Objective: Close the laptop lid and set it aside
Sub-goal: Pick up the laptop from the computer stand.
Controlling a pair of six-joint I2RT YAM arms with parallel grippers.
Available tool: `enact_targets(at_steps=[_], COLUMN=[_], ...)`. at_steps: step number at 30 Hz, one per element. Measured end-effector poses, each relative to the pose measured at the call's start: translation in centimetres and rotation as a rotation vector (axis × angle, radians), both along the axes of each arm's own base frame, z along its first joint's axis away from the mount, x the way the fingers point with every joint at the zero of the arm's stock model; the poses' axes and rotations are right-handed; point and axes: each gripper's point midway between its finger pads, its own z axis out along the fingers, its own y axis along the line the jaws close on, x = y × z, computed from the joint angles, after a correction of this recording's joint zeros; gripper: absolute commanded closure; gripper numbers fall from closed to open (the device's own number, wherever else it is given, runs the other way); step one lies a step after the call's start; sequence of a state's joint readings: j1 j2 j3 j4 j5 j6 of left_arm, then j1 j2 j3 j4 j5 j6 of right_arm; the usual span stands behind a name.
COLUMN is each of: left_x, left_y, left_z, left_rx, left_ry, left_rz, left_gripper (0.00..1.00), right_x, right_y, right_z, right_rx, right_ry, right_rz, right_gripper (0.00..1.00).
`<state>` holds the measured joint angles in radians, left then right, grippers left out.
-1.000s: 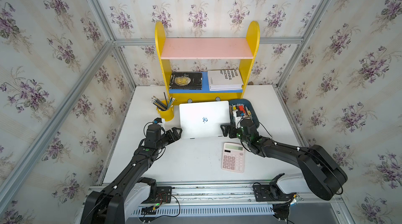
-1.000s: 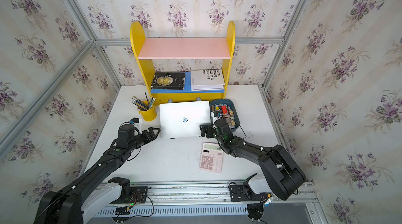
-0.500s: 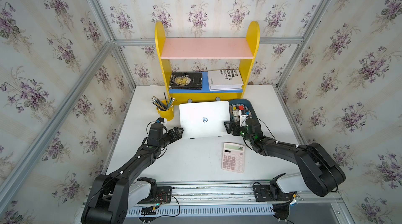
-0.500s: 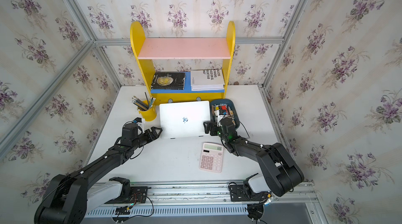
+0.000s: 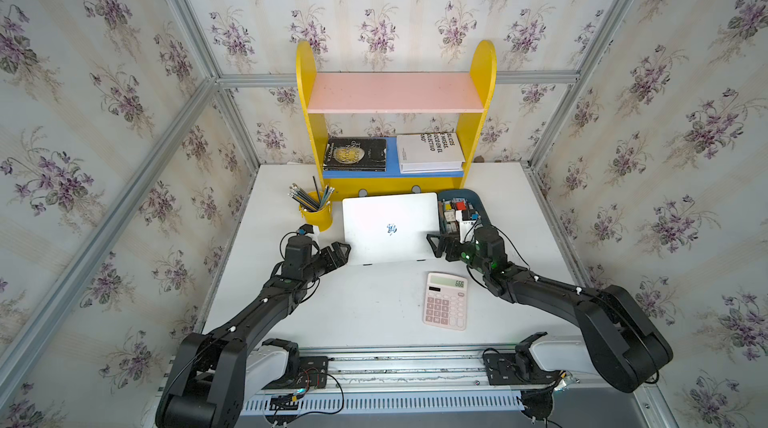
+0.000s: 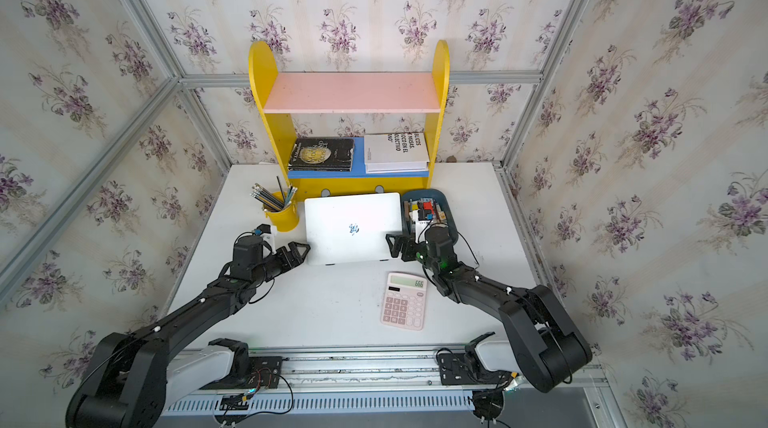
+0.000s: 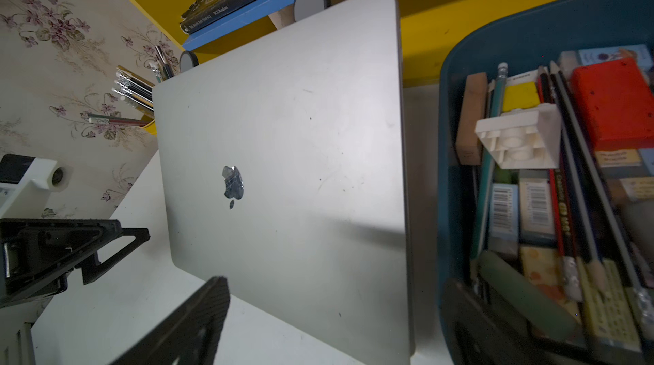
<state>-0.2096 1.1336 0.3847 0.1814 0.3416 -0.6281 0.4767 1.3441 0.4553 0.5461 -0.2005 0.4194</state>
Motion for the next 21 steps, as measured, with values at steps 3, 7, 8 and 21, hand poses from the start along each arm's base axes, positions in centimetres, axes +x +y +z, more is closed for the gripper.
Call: enact_targets(at_steps=[3, 7, 8, 21], left_x=[0.0, 0.0, 0.0, 0.1], left_y=[0.0, 0.0, 0.0, -0.5], left_z=[-0.1, -0.3, -0.3, -0.9], left_rx=[0.001, 0.002, 0.002, -0.011], left_ry=[0.004, 0.009, 0.009, 0.028], left_rz=[0.0, 0.0, 0.0, -0.021], left_gripper=[0.1, 0.1, 0.1, 0.1], right_x=[-0.3, -0.3, -0.3, 0.5], right_y=[0.4, 0.9, 0.9, 1.6], right_z=[-0.5, -1.1, -1.3, -3.4], right_rx=[0.009, 0.018, 0.017, -0.002], right_ry=[0.025, 0.055, 0.062, 0.123], right_rz=[0.024, 0.039, 0.04, 0.048], right_gripper=[0.05, 0.05, 0.05, 0.02])
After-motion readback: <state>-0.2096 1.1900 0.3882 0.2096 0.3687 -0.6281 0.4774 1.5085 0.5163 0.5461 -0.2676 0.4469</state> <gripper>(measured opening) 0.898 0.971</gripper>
